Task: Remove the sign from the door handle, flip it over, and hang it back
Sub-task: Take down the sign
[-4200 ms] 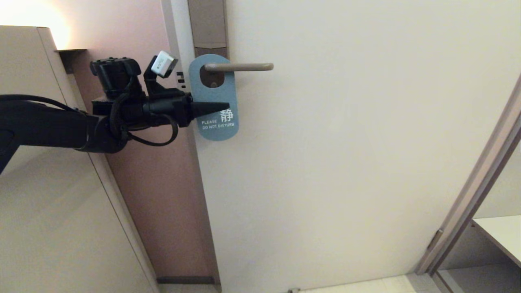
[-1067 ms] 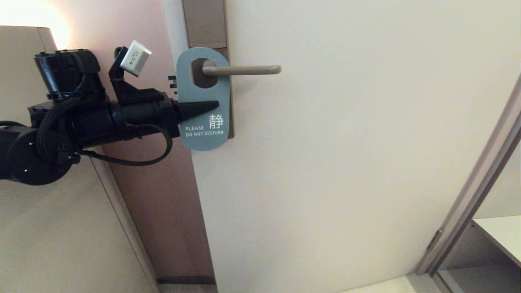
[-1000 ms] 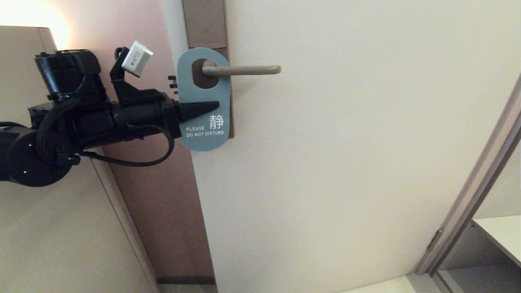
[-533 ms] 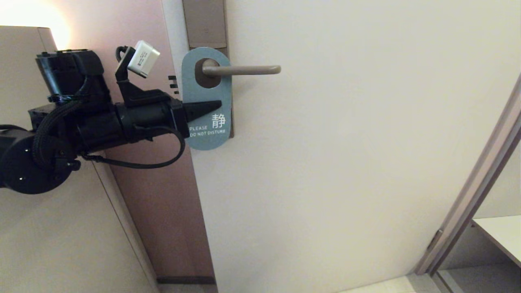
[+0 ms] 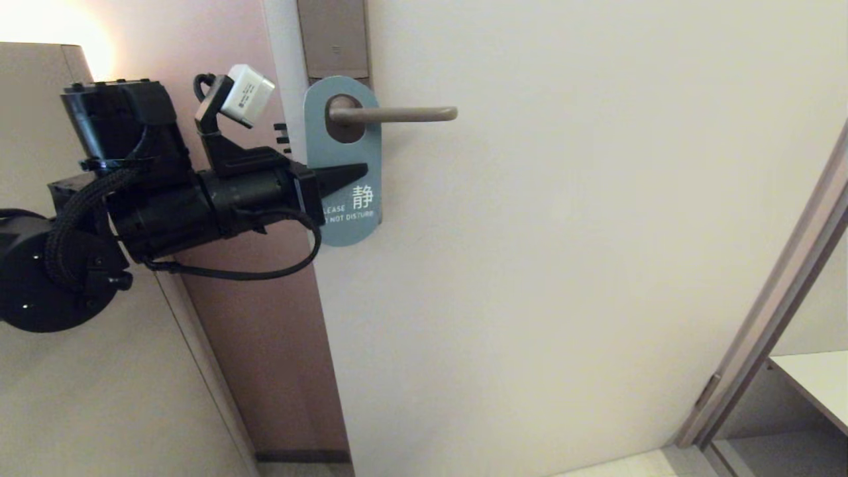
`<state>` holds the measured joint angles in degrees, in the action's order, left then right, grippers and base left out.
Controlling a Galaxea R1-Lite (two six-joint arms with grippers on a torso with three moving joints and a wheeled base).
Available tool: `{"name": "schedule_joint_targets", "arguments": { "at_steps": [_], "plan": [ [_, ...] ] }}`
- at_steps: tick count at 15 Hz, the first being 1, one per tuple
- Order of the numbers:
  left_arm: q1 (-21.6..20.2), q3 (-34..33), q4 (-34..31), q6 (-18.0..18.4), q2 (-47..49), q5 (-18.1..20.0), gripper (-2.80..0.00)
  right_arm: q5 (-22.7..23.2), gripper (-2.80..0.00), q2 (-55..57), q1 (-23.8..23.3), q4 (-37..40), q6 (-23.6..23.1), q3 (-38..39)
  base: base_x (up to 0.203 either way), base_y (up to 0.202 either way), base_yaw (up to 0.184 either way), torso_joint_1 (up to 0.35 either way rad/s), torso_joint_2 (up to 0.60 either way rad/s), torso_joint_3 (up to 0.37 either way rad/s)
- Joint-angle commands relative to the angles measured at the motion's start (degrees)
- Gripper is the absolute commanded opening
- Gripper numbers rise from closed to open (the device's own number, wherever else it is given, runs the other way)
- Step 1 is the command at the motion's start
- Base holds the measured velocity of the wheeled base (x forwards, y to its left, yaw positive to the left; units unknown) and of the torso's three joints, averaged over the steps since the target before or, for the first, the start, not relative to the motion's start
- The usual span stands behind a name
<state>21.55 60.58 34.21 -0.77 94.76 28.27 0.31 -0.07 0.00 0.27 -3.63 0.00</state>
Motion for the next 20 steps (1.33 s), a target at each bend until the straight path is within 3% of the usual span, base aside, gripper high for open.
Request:
{"name": "schedule_joint_targets", "arguments": {
  "at_steps": [1, 6, 13, 20],
  "plan": [
    [1.3, -0.1, 0.2, 0.0, -0.3, -1.5, -2.80, 0.0, -2.80, 0.1, 0.0, 0.0, -0.1, -0.1, 0.000, 0.000, 0.000, 0.000, 0.00, 0.000],
    [5.1, 0.0, 0.5, 0.0, -0.3, -8.4, -2.80, 0.0, -2.80, 0.1, 0.0, 0.0, -0.1, -0.1, 0.000, 0.000, 0.000, 0.000, 0.00, 0.000],
    [6.6, 0.2, 0.7, 0.8, 1.2, -11.1, -2.80, 0.0, -2.80, 0.1, 0.0, 0.0, -0.1, -0.1, 0.000, 0.000, 0.000, 0.000, 0.00, 0.000],
    [7.3, 3.6, 1.1, 0.8, 3.7, -11.1, -2.80, 0.0, -2.80, 0.1, 0.0, 0.0, 0.0, 0.0, 0.000, 0.000, 0.000, 0.000, 0.00, 0.000]
  ]
}}
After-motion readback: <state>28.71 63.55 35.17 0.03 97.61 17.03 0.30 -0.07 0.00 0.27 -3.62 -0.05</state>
